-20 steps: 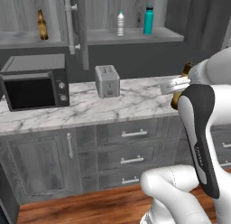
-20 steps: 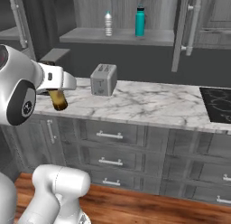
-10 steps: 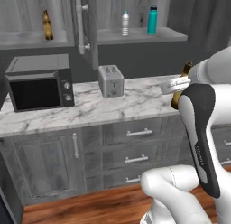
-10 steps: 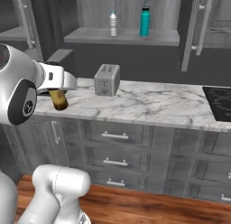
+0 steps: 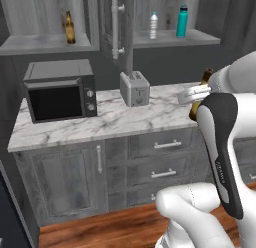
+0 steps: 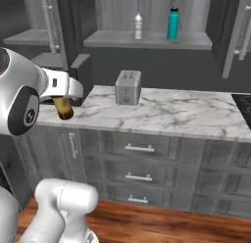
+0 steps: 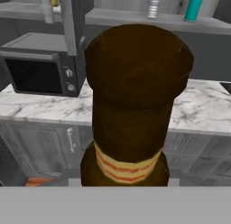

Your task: Sort all alcoholic drinks to one cabinet, and non-alcoholic drinks to the other.

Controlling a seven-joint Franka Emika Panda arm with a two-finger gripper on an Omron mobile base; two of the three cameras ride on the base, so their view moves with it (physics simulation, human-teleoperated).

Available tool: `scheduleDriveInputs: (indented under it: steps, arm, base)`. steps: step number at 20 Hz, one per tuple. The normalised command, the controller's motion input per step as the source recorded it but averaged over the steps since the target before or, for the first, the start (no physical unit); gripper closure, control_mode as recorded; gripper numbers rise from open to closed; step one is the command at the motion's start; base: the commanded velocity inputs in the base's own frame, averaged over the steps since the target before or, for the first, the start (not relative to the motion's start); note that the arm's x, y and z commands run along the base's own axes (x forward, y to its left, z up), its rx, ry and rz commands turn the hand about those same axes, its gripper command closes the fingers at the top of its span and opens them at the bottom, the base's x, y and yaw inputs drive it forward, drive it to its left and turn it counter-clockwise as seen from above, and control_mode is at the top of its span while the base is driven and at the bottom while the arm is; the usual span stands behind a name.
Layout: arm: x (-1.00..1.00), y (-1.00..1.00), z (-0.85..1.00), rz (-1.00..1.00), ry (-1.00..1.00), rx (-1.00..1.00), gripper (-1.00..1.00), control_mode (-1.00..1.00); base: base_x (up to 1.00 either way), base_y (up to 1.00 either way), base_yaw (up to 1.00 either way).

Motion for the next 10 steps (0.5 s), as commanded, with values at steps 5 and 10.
scheduleDriveInputs:
  steps: [5,10]
  arm:
    - [0.0,0.0,0.0,0.0,0.0,0.0,1.0,1.0]
    - [0.0,0.0,0.0,0.0,0.0,0.0,1.0,1.0]
  base:
    - [0.0,0.43,-0.05]
    - [0.0,0.47,-0.05]
